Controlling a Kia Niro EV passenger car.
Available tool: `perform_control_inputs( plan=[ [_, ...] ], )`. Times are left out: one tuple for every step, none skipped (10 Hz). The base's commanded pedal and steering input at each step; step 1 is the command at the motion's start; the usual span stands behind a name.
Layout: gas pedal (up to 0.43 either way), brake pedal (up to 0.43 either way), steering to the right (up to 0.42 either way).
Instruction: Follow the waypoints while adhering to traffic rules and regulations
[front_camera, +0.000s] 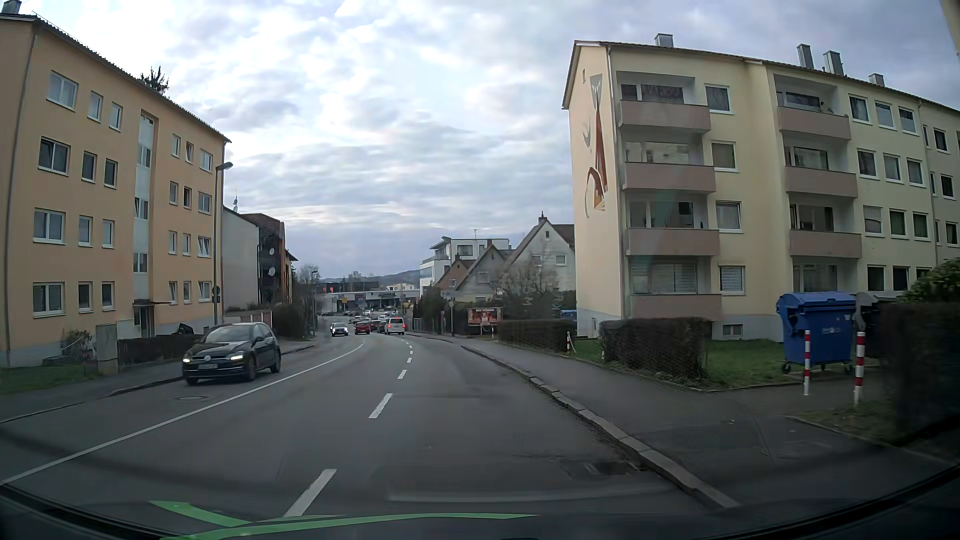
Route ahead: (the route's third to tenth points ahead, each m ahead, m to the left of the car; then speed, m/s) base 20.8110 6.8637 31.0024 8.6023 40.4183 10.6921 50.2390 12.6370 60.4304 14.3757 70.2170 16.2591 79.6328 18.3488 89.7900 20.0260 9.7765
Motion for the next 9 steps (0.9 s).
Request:
perform_control_inputs(
  plan=[
    [0.000, 0.000, -0.025],
    [0.000, 0.000, -0.025],
    [0.000, 0.000, -0.024],
    [0.000, 0.000, -0.024],
    [0.000, 0.000, -0.024],
    [0.000, 0.000, -0.023],
    [0.000, 0.000, -0.022],
    [0.000, 0.000, -0.022],
    [0.000, 0.000, -0.021]
  ],
)
